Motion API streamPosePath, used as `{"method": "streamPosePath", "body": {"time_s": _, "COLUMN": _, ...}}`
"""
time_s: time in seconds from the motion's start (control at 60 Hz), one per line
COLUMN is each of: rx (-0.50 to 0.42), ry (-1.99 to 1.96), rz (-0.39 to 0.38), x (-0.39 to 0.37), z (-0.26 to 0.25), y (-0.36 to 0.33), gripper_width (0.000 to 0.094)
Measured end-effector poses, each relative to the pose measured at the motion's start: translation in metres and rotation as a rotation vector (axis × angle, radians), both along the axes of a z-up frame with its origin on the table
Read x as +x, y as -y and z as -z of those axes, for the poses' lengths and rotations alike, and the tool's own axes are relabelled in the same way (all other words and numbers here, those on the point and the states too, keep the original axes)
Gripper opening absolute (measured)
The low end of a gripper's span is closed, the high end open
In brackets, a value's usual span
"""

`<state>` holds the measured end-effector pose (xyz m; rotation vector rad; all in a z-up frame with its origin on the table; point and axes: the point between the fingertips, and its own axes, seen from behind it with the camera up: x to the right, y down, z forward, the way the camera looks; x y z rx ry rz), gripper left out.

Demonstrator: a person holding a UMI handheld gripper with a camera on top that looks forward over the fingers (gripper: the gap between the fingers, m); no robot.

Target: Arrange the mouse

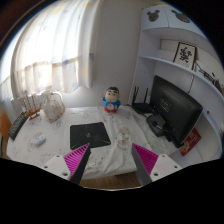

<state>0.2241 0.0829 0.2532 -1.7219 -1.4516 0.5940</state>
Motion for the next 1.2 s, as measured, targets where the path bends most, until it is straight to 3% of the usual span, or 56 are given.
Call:
{"method": "streamPosePath", "body": {"time_s": 0.417, "rx": -0.032, "ry": 0.011, "rz": -0.088, "x": -0.009, "z": 0.021, "y": 0.090, "gripper_width": 0.0854}}
{"method": "streamPosePath", "body": {"time_s": 0.9, "rx": -0.066, "ry": 0.049, "rz": -0.229, "x": 0.005, "z": 0.068, "y": 0.312, "gripper_width": 0.0855}}
{"method": "streamPosePath", "body": {"time_s": 1.2, "rx": -0.108, "ry": 0.046, "rz": -0.269, "x": 0.011, "z": 0.102, "y": 0.420, "gripper_width": 0.0855}}
